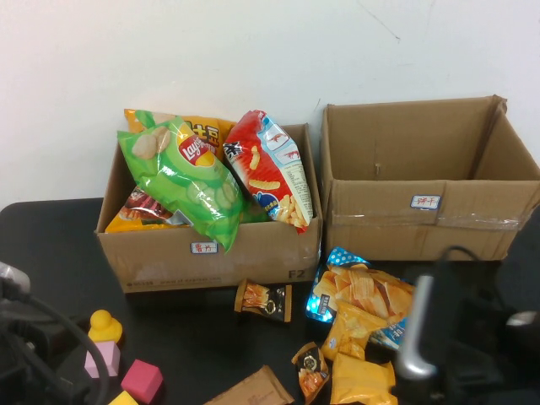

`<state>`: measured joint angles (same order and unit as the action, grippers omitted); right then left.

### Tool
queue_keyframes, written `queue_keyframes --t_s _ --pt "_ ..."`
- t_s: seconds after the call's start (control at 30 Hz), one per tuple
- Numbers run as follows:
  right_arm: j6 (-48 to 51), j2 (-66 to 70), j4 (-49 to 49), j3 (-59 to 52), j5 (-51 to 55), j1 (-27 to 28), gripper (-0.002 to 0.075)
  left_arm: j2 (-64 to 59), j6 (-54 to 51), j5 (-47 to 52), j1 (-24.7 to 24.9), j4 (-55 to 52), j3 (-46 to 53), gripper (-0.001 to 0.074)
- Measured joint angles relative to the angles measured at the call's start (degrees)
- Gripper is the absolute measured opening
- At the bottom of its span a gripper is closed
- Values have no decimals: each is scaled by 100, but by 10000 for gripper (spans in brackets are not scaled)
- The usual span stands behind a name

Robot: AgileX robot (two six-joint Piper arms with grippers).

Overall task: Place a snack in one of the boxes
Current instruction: Pick up the biscuit

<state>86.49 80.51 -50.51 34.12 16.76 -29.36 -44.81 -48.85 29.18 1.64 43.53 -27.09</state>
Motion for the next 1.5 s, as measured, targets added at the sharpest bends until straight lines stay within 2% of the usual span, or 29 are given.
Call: queue_keyframes --t_s 0.17,0.5,0.93,1.03,1.2,1.5 --pt "-7 1234 -62 561 -497 -363 495 0 -116 -39 0 15 0 -1" --pt "-491 2859 -98 1288 -503 -409 501 0 -251 -2 0 182 0 -1" --pt "-684 3850 -126 1706 -932 -409 497 0 -382 -2 0 288 0 -1" --pt "-684 3908 -126 1734 -981 -409 465 0 -382 -2 0 298 0 -1" --pt "-684 3913 -126 1734 -1042 -409 346 0 -382 -2 0 346 0 -1" --pt "-791 3666 -126 1734 -950 -409 314 0 -382 -2 0 465 0 -1"
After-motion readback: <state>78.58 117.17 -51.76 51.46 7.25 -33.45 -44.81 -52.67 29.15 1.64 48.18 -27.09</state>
